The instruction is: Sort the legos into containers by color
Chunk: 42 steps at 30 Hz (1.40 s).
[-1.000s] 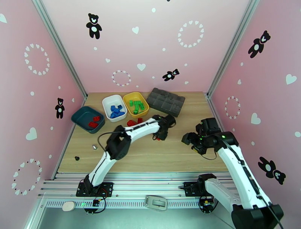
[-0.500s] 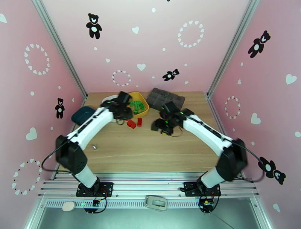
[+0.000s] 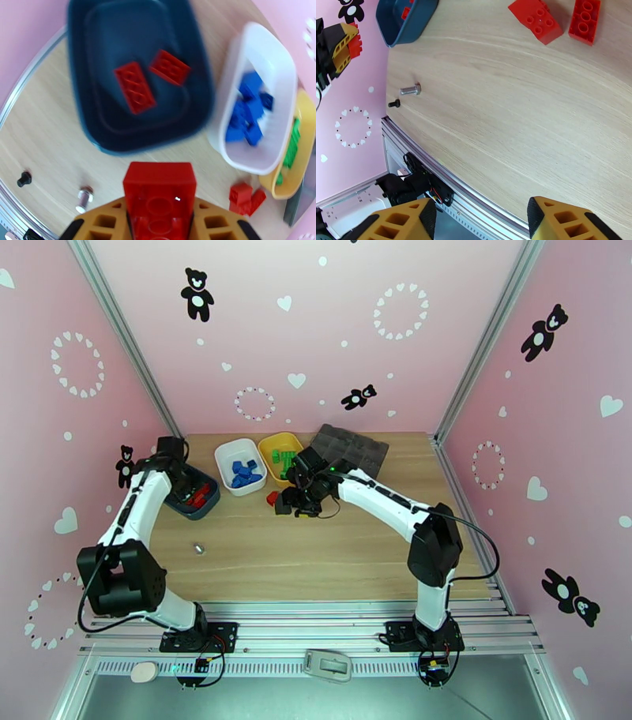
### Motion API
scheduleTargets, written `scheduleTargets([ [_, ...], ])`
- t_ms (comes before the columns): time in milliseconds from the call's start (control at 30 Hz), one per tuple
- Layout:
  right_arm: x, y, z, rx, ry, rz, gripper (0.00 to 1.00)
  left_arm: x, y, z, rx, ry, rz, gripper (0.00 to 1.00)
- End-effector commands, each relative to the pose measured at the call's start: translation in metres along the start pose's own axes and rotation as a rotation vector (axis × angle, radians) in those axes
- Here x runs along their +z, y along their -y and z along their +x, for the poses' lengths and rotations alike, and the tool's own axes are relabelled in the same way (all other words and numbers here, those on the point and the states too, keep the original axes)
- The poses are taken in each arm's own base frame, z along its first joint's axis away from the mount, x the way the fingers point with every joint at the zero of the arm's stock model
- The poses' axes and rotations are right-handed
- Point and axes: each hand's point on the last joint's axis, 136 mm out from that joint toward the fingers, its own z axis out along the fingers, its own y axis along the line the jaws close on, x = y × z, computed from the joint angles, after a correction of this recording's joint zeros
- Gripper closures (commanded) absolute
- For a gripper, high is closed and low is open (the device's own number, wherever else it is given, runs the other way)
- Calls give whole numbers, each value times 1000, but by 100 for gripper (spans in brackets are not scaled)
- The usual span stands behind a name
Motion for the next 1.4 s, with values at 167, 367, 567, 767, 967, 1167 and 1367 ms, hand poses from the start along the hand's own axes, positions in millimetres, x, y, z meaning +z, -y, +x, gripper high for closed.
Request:
scheduleTargets([
  [167, -23, 23, 9, 5, 16, 75, 34, 15, 1, -25, 20, -1, -53, 40],
  [367, -39, 51, 16, 54, 43, 108, 32, 7, 14, -20, 89, 19, -53, 27],
  [567, -52, 92, 19, 129, 62, 157, 32, -5, 72, 34, 322, 6, 0, 27],
  [767, -62, 122, 18, 190, 74, 193, 32, -5, 137, 116, 572, -37, 72, 29],
  [967, -66, 140, 25, 236, 78, 204, 33, 9, 188, 186, 764, -67, 61, 32],
  [1167, -73, 147, 38, 251, 84, 215, 33, 36, 217, 215, 829, -85, 24, 31],
  [1367, -82, 155, 49, 275, 97, 221, 33, 62, 227, 231, 862, -103, -19, 34],
])
